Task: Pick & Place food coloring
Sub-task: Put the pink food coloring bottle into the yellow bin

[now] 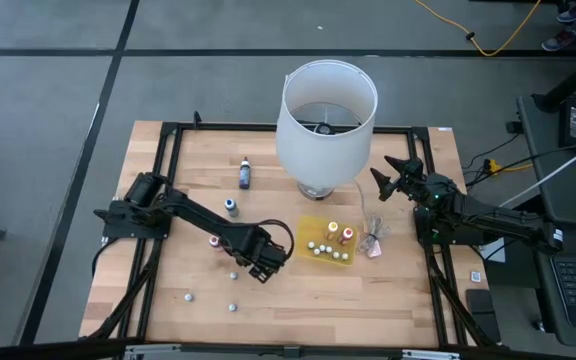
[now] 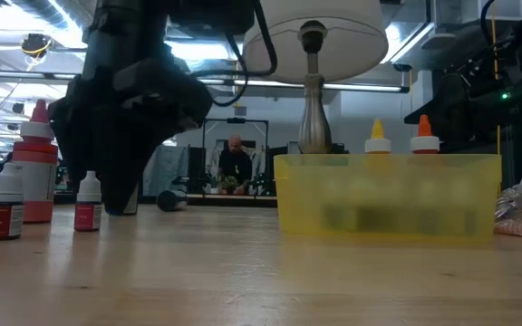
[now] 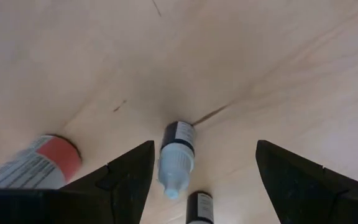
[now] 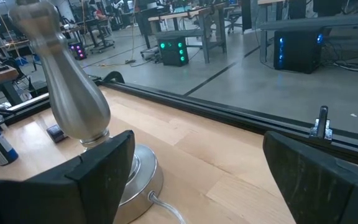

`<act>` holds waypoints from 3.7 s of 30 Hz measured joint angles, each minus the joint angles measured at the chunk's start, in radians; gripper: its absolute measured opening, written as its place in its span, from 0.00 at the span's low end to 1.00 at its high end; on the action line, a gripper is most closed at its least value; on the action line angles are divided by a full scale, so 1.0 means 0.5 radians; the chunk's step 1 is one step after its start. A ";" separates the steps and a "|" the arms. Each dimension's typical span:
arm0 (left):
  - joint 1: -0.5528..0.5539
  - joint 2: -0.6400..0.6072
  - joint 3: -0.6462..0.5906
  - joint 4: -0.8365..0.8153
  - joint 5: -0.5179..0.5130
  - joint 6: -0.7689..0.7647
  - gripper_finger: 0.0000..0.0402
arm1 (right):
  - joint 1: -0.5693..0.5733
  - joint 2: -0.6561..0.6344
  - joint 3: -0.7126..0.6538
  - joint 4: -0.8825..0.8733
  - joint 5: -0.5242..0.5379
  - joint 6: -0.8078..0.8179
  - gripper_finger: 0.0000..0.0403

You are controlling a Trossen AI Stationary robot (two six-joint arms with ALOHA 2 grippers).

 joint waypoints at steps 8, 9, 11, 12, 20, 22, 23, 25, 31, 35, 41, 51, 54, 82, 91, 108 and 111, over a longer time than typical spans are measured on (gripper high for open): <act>0.000 0.010 0.000 -0.049 0.001 -0.004 0.68 | 0.000 0.000 0.000 0.000 0.000 0.001 0.88; 0.000 0.010 0.000 -0.072 0.001 -0.013 0.68 | 0.000 0.000 0.000 0.000 0.000 -0.001 0.88; 0.000 0.010 0.000 -0.087 -0.001 -0.017 0.68 | 0.000 0.000 0.000 0.000 0.000 0.000 0.88; 0.000 0.010 0.000 -0.090 -0.002 -0.017 0.68 | 0.000 0.000 0.000 0.000 0.000 0.002 0.88; 0.000 0.010 0.000 -0.090 -0.039 -0.017 0.58 | 0.000 0.000 0.000 -0.001 0.000 -0.001 0.88; 0.000 0.010 0.000 -0.096 -0.040 -0.018 0.54 | 0.000 0.000 0.000 0.000 0.000 0.002 0.88; 0.001 0.010 0.000 -0.099 -0.040 -0.018 0.52 | 0.000 0.000 0.000 0.000 0.000 0.002 0.88; 0.005 0.010 0.000 -0.099 -0.040 -0.019 0.49 | -0.001 0.000 0.000 0.000 0.000 0.000 0.88; 0.028 0.009 0.000 -0.107 -0.006 -0.018 0.41 | 0.000 0.000 0.000 0.000 0.000 0.000 0.88; 0.028 0.006 0.000 -0.107 0.000 -0.020 0.36 | 0.000 0.000 0.000 0.000 0.000 0.000 0.88; 0.028 0.006 0.000 -0.123 0.001 -0.019 0.28 | -0.001 0.000 0.000 0.000 -0.001 -0.001 0.88; 0.031 0.003 0.001 -0.121 0.003 -0.003 0.19 | 0.000 0.000 0.000 -0.001 0.000 0.000 0.88; 0.041 -0.019 0.007 -0.136 0.013 0.016 0.20 | 0.000 0.000 0.000 -0.001 0.000 0.002 0.88; 0.359 0.142 1.123 -0.639 -0.053 0.907 0.18 | 0.000 -0.001 0.000 0.000 -0.001 0.000 0.88; 0.367 0.502 1.644 -0.811 0.000 0.816 0.18 | 0.000 -0.001 0.000 0.000 0.000 0.002 0.88; 0.397 0.826 2.042 -0.674 -0.019 0.536 0.17 | 0.000 -0.001 0.000 0.000 0.000 0.001 0.88; 0.397 0.853 2.043 -0.632 -0.016 0.499 0.17 | 0.000 -0.001 0.000 -0.001 -0.001 0.000 0.88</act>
